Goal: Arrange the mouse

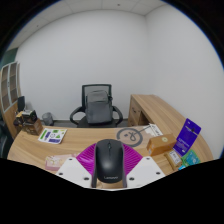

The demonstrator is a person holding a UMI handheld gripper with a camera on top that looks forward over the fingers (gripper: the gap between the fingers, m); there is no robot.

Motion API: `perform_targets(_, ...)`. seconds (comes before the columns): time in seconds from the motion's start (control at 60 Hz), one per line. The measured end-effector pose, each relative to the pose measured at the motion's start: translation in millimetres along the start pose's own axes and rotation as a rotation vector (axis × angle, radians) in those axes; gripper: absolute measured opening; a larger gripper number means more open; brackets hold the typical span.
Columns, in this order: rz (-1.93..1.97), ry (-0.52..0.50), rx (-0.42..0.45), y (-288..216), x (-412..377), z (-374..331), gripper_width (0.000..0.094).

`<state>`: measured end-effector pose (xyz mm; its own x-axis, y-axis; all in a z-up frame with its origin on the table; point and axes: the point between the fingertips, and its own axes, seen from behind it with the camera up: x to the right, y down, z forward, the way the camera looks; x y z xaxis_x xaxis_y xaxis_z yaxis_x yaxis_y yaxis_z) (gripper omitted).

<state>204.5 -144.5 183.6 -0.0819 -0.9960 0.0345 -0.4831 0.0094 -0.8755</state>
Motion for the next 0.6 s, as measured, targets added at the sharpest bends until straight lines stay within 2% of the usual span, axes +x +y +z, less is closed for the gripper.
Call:
perform_targets(0.1, -0.008, -0.065, 0.006, -16, -52, 7, 0.0344)
perform_targets(0.233, -0.022, -0.127, -0.026, 1, -122, 24, 0.0345)
perform_targets(0.4, -0.044, -0.156, -0.109, 71, -176, 53, 0.0347)
perform_targets(0.6, -0.076, -0.145, -0.226, 162, -189, 77, 0.0351)
